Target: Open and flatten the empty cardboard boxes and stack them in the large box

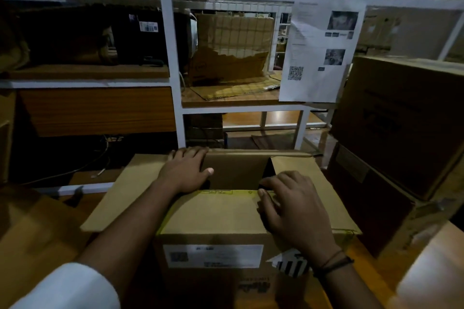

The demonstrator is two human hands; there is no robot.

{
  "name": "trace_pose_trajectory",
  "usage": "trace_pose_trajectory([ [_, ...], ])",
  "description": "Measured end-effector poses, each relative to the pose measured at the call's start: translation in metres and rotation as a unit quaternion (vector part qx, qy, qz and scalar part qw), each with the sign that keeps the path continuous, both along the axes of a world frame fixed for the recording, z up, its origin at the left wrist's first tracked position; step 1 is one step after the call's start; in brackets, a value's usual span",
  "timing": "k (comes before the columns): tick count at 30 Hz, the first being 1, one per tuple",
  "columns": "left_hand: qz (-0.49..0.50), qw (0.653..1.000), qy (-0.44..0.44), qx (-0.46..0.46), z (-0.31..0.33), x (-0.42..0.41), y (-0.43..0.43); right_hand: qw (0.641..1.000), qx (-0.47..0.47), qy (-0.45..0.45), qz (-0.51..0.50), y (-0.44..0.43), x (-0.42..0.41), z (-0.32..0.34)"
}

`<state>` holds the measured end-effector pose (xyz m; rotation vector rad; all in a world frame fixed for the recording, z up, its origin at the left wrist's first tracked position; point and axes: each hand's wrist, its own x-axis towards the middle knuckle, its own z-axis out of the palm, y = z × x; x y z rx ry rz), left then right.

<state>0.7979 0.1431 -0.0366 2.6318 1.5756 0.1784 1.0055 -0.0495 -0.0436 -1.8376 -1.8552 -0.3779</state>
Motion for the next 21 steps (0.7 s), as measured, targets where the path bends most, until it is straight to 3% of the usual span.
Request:
trace_pose_trajectory([
  [3, 0.002, 1.000, -0.014, 0.014, -0.004, -0.001, -0.002, 0.993, -0.009, -0.013, 0.121, -0.015, -0.015, -0.001],
  [5, 0.008, 0.999, -0.029, 0.011, -0.005, -0.002, -0.003, 0.992, -0.048, -0.026, 0.112, -0.023, -0.034, -0.006],
  [10, 0.013, 0.999, -0.050, -0.004, -0.005, -0.006, -0.003, 0.985, -0.165, -0.004, -0.048, -0.029, -0.046, 0.004],
  [17, 0.012, 0.999, -0.051, -0.002, -0.005, -0.007, -0.005, 0.980, -0.006, -0.076, -0.185, -0.028, -0.008, 0.029],
  [21, 0.006, 0.999, -0.051, 0.006, -0.006, -0.007, -0.003, 0.932, -0.009, -0.138, -0.335, -0.032, 0.030, 0.044],
])
